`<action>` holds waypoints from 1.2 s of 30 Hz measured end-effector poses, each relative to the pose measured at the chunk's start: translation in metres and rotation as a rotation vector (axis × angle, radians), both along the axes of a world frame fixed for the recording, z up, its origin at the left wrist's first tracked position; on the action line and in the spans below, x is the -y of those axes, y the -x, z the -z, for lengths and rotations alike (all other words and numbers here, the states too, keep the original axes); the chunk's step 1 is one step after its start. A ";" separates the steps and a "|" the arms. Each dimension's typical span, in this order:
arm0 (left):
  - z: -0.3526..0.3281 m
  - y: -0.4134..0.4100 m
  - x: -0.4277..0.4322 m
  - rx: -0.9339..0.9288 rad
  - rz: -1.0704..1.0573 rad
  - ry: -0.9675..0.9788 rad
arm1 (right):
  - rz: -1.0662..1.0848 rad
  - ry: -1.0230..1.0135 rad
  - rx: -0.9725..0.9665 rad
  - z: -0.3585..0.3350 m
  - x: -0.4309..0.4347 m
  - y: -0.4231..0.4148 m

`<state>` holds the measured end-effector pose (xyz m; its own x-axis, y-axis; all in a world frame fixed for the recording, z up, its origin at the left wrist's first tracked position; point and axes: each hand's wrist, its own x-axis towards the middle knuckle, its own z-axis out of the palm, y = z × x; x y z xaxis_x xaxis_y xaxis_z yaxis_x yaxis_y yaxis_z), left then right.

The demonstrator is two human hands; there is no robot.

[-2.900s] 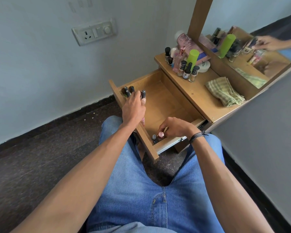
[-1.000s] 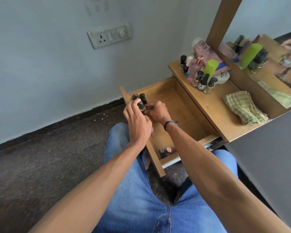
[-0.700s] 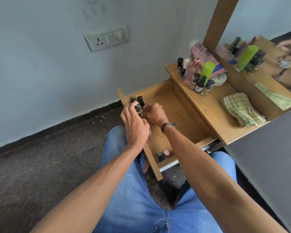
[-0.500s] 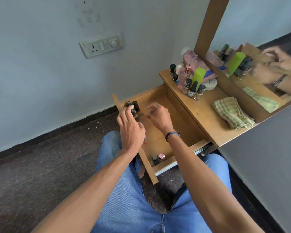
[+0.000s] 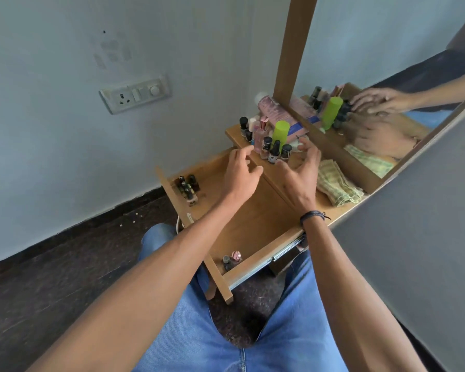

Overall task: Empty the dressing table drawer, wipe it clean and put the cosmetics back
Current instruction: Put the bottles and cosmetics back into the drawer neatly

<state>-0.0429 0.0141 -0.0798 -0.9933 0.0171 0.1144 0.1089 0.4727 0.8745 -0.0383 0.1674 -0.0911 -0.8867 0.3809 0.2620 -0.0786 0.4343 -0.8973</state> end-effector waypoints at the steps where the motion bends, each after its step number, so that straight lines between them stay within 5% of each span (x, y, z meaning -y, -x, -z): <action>1: -0.002 0.005 -0.006 0.033 -0.003 -0.035 | -0.028 -0.001 0.009 0.001 0.000 0.000; 11: -0.013 0.022 -0.027 0.194 -0.034 -0.205 | -0.069 -0.115 0.099 0.007 -0.003 0.017; 36: -0.006 0.022 -0.009 0.157 -0.001 -0.129 | -0.247 -0.175 0.139 0.008 -0.008 0.011</action>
